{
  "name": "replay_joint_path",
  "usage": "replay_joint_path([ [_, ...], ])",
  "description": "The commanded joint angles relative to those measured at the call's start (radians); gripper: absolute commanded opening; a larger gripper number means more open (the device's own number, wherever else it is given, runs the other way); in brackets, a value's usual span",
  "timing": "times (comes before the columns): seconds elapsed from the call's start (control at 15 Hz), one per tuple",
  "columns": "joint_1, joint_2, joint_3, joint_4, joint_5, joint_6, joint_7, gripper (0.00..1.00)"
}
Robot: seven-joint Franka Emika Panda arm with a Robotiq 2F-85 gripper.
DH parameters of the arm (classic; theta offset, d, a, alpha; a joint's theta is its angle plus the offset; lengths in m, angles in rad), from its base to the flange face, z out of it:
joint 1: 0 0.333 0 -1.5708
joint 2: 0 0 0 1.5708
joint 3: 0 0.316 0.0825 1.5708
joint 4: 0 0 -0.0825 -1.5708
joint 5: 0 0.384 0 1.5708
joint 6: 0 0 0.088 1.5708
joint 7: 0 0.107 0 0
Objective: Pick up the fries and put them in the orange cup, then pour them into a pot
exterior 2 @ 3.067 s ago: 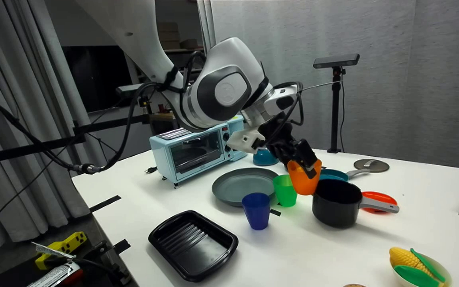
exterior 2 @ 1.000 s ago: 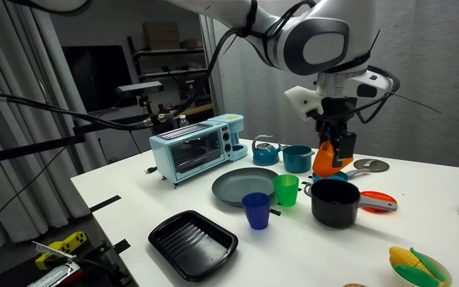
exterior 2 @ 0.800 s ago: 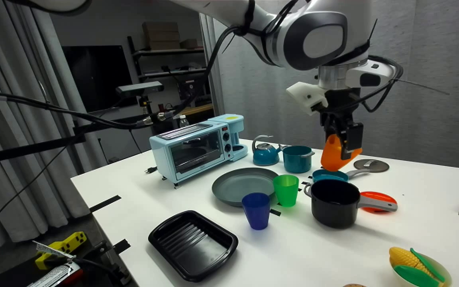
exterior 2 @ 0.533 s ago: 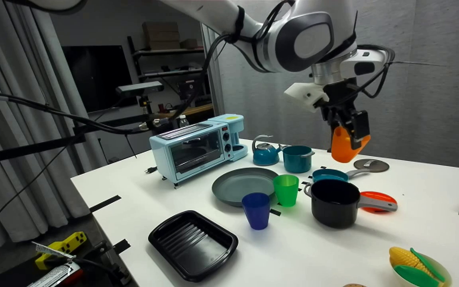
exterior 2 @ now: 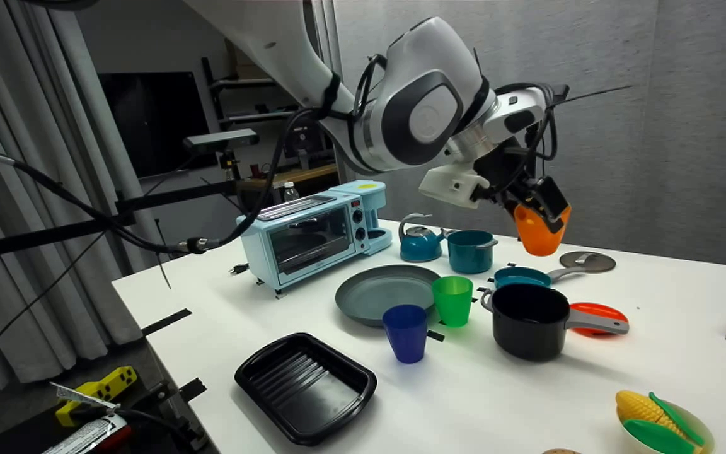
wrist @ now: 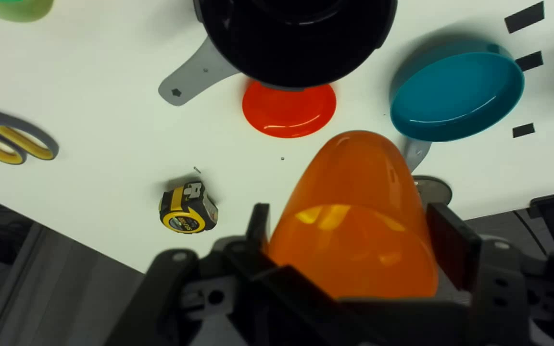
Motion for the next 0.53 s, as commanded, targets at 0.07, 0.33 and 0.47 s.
replay_joint_path([
  [0.07,0.208,-0.042,-0.236,-0.21,-0.069,0.284,0.079,0.56],
  [0.33,0.391,0.015,-0.412,-0.31,0.012,0.49,0.05,0.56],
  [0.47,0.442,0.05,-0.44,-0.339,0.051,0.555,0.048,0.56],
])
